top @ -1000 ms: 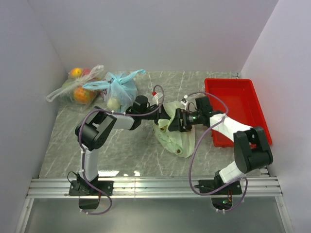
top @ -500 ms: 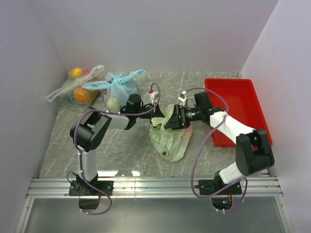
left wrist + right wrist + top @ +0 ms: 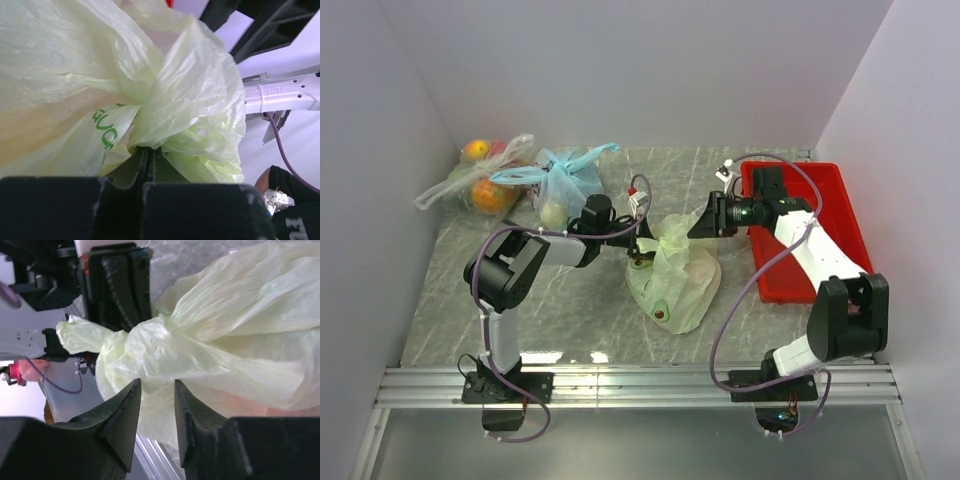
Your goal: Place the fake fruits into the plastic bag and tie a complex knot
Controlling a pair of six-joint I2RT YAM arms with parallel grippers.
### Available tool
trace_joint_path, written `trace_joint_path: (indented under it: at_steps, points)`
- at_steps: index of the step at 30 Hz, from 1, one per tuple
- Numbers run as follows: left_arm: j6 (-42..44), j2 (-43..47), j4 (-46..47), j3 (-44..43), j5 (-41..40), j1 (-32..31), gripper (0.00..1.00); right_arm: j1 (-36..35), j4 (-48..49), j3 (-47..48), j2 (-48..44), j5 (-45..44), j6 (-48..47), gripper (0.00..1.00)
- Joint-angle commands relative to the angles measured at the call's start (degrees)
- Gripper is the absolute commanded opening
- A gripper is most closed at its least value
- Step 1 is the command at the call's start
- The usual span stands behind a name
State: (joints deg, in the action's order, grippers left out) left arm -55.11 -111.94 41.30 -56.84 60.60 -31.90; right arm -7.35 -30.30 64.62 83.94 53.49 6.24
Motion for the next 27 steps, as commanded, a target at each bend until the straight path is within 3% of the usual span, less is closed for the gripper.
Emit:
trace_joint_path:
  at_steps: [1,7,14,18,23,27]
  points:
    - [3.08,2.60,-1.39,-0.73,0.84,-0.18,0.00,-0.12,4.82,2.44,2.28,-0.67,3.52,0.39]
    - [4.93,3.04,-3.86,-1.17,-0.48,-0.18,0.00,1.64,-0.18,4.37,-0.88,8.90,-3.77,0.34]
    - [7.21,3.13,-7.19,-1.96,-1.01,-0.18,0.00,5.68,3.14,9.01,-0.54,12.86,-1.06,0.38]
    - [8.62,3.66,-8.78,-2.22,-1.27,-0.18,0.00,4.11,4.04,11.31,3.41,5.33,-1.13,0.50]
    - [9.06,4.01,-9.22,-2.31,-1.45,-0.27,0.00,-0.90,-4.22,14.57,9.48,-4.17,-12.64,0.54]
    - [9.15,4.01,-9.39,-2.49,-1.36,-0.18,0.00,-2.49,-10.02,12.56,11.86,-5.60,-17.92,0.61]
